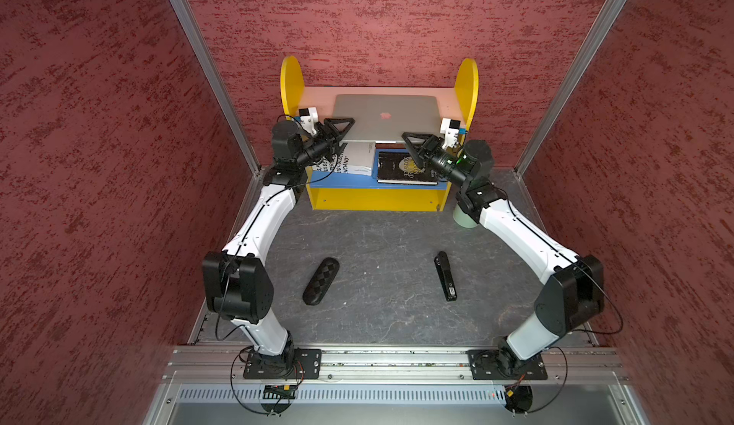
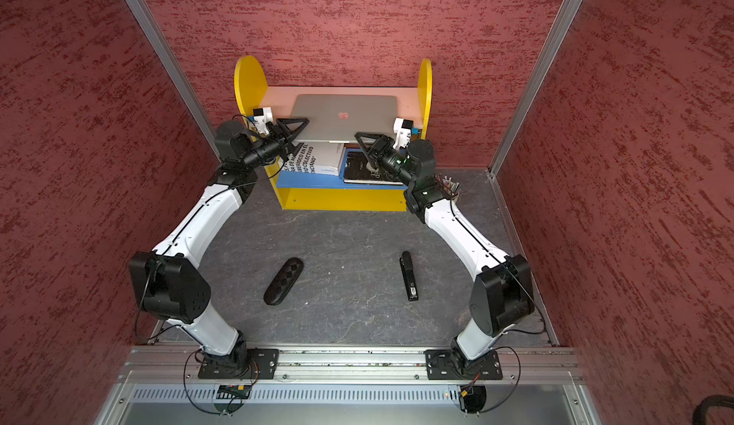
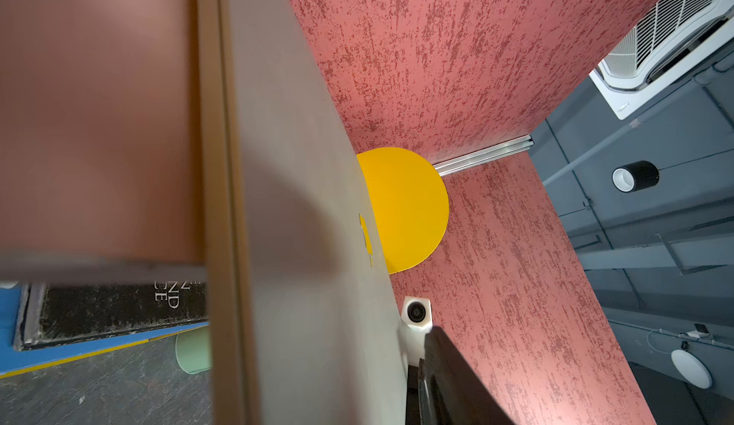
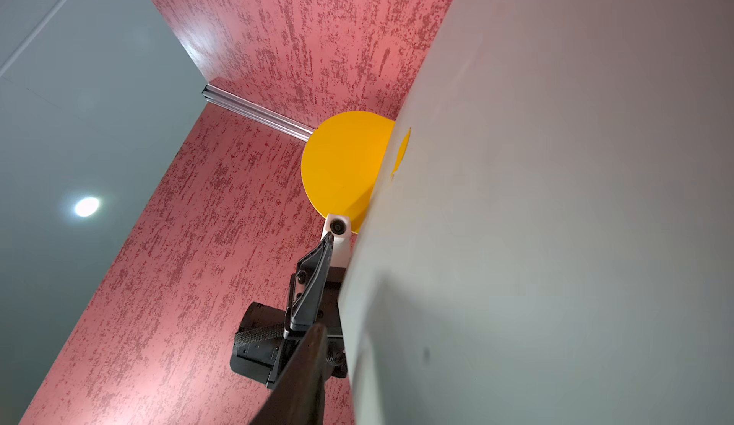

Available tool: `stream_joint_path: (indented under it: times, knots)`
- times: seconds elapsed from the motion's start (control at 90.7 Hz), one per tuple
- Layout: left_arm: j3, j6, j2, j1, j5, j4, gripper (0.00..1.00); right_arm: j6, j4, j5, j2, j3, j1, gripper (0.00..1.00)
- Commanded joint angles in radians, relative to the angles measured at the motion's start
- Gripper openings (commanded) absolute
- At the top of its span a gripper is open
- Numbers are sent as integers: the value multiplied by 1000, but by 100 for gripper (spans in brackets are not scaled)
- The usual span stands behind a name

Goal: Close the laptop lid and set it aside
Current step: Place the laptop on the shelf.

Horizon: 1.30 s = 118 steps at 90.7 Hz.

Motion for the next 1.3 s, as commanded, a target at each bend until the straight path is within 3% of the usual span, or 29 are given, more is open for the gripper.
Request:
stream_joint_path:
  times: [0.0,0.22,0.529,1.29]
  knots:
    - [26,17,19,-20,49,-40,64,-5,1,-90,12,54,27,43]
    - [38,37,14,-15,59,-70,81,-9,-21,-90,10,64,21,52]
    - [28,67,-10,-1,71,-100,93,-24,-52,-98,-5,62,16,63]
    - [-47,116,-111,18,101,-129,94,-39,-75,-100,-76,-14,-11,70]
